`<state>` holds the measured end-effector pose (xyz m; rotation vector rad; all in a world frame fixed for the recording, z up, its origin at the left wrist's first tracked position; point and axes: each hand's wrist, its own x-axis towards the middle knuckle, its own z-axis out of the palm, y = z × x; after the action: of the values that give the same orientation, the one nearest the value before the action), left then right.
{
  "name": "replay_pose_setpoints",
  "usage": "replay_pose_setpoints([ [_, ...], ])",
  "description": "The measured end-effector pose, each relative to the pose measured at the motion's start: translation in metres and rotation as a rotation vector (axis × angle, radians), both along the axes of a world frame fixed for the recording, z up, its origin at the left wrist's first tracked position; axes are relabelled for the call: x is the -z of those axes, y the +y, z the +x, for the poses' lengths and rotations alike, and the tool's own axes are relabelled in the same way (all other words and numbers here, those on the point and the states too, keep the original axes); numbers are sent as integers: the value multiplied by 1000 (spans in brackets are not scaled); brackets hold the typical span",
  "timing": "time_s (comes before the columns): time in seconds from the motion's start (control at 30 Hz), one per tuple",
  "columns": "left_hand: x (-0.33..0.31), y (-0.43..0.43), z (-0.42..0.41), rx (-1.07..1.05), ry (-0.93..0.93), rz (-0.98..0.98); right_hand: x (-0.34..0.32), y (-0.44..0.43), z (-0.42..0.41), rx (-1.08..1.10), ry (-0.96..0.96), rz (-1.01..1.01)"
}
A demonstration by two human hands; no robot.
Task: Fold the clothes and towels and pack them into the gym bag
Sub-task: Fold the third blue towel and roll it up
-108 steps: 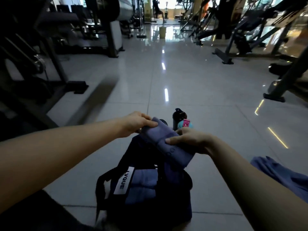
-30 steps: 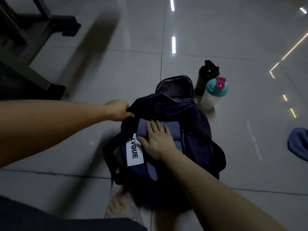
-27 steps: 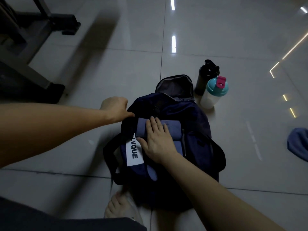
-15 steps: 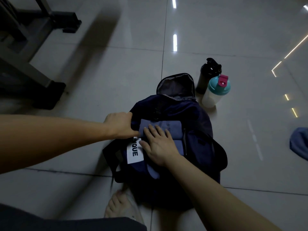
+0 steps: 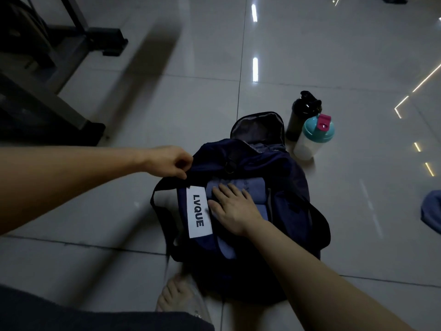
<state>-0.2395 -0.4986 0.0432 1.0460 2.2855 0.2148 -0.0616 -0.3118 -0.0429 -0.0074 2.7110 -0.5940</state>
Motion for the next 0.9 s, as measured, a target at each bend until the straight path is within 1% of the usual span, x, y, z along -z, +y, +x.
replay_pose_setpoints([
  [0.07, -7, -4, -5, -117, -196, 117, -1, 1, 0, -9, -29, -22],
  [0.13, -5, -4, -6, -197, -301, 147, -6, 3, 3, -18, -19, -74],
  [0.2, 4, -1, -4, -228, -292, 132, -11, 7, 9, -4, 78, -141],
  [0.23, 8, 2, -3, -239, -258, 117, -13, 10, 14, -1, 149, -137],
  [0.3, 12, 8, -1, -271, -203, 87, -14, 15, 26, 19, 264, -35],
  [0.33, 12, 13, 1, -295, -194, 89, -13, 18, 31, 37, 281, 34],
  [0.37, 11, 18, 4, -317, -171, 106, -12, 19, 35, 55, 252, 98],
  [0.4, 11, 23, 8, -326, -103, 128, -10, 19, 36, 69, 189, 140],
  [0.47, 13, 36, 19, -300, 172, 125, -6, 15, 33, 82, 60, 159],
  [0.5, 15, 42, 26, -274, 317, 98, -6, 12, 31, 83, 23, 150],
  [0.57, 21, 53, 35, -228, 512, 15, -11, 9, 28, 87, 17, 135],
  [0.6, 22, 57, 35, -201, 573, -31, -17, 11, 28, 88, 77, 142],
  [0.63, 22, 60, 32, -162, 620, -80, -25, 16, 28, 92, 191, 165],
  [0.67, 20, 62, 29, -116, 659, -122, -32, 26, 29, 120, 347, 200],
  [0.7, 17, 65, 27, -66, 689, -158, -39, 40, 29, 189, 483, 255],
  [0.73, 16, 67, 25, -4, 711, -185, -45, 57, 28, 294, 558, 329],
  [0.77, 16, 70, 24, 62, 725, -201, -53, 73, 28, 417, 533, 398],
  [0.8, 16, 73, 25, 112, 723, -213, -59, 87, 28, 528, 408, 450],
  [0.83, 17, 75, 26, 127, 706, -199, -62, 98, 27, 593, 257, 482],
  [0.87, 18, 78, 27, 111, 676, -157, -62, 105, 26, 611, 140, 493],
  [0.9, 19, 80, 28, 71, 629, -71, -60, 110, 26, 610, 71, 490],
])
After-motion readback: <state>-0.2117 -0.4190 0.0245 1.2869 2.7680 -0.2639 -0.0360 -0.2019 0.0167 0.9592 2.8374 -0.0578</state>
